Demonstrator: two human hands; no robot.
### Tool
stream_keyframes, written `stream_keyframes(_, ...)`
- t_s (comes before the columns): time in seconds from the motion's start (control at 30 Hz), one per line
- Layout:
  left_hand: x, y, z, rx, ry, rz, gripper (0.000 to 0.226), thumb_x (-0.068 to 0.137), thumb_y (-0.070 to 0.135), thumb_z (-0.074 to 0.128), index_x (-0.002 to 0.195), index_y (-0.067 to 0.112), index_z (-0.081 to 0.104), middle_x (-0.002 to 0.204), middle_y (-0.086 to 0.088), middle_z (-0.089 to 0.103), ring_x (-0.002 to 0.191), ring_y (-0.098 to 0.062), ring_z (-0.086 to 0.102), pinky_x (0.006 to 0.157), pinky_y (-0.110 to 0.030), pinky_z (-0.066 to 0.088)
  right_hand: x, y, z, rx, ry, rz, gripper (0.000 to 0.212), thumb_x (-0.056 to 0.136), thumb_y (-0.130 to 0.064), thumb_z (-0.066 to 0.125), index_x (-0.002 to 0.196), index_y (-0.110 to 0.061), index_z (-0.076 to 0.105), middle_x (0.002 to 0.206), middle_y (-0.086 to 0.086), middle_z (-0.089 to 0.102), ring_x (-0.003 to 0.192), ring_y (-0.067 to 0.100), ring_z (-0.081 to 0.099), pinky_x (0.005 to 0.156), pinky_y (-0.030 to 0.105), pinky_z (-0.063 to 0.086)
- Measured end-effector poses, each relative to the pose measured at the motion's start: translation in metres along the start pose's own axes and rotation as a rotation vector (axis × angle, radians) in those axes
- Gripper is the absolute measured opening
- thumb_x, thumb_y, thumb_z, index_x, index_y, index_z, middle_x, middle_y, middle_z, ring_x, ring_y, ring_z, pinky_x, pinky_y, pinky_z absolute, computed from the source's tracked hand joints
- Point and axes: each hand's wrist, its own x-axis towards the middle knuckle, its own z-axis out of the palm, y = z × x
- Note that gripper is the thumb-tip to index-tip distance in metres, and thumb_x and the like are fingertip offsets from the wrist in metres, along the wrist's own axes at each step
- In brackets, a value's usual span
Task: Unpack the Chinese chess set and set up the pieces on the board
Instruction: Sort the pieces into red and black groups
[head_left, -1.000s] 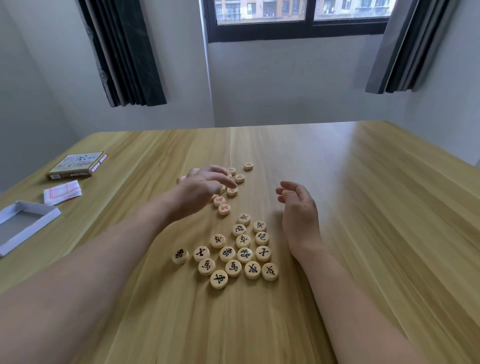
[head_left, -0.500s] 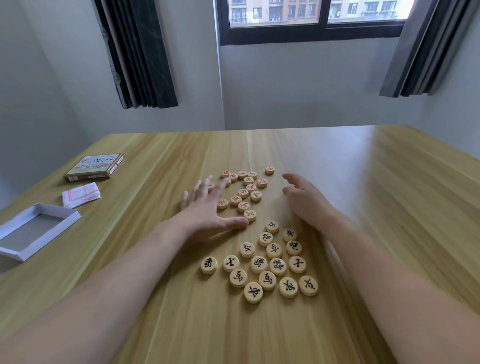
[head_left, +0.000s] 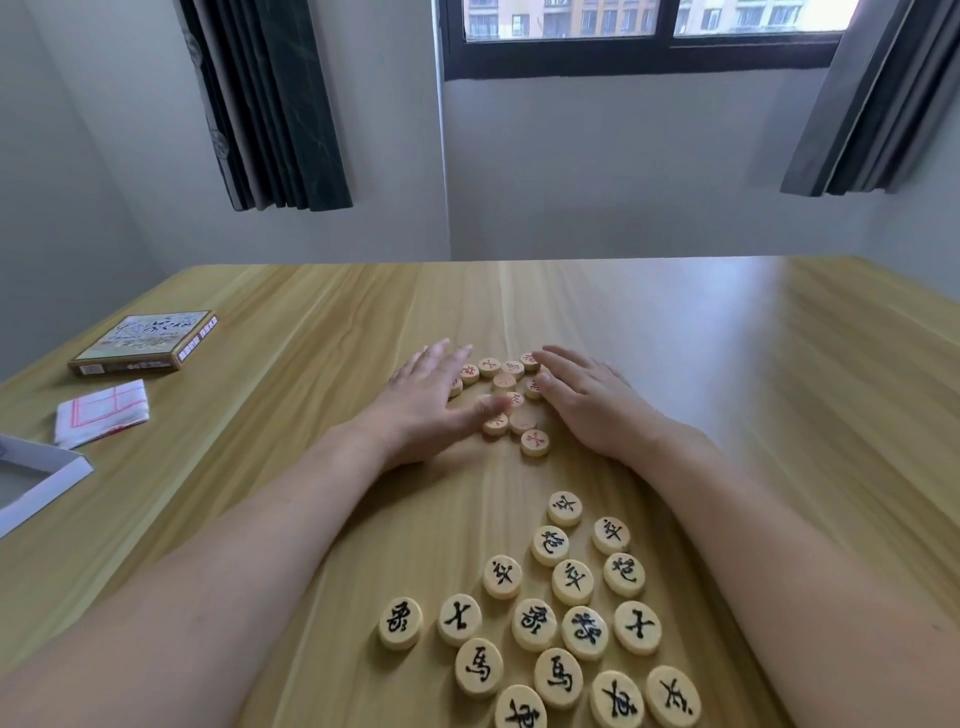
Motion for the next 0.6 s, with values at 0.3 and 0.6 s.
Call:
stream_keyframes(0.3, 0.000, -0.005, 0.001, -0.656, 0.012, 0.032, 0.074, 0.078, 0.036, 0.038, 0.152, 0.031, 0.033, 0.150, 0.007, 0.044, 0.140, -0.009, 0.035, 0.119, -0.036, 0.023, -0.001, 0.000, 0.001, 0.044, -0.039, -0.052, 0.045, 0.103, -0.042, 0.023, 0.146, -0.035, 0.036, 0.154, -0.017, 0.029, 0.143, 0.003, 0.018, 0.119, 0.039, 0.004)
stream_keyframes(0.6, -0.008, -0.016, 0.003, -0.583, 0.046, 0.006, 0.075, 0.079, 0.036, 0.038, 0.153, 0.036, 0.026, 0.160, 0.007, 0.029, 0.146, -0.010, 0.024, 0.122, -0.042, 0.018, -0.030, -0.008, -0.009, 0.157, -0.103, -0.046, 0.050, 0.101, -0.044, 0.036, 0.149, -0.038, 0.026, 0.154, -0.008, 0.032, 0.144, 0.012, 0.017, 0.119, 0.032, 0.009)
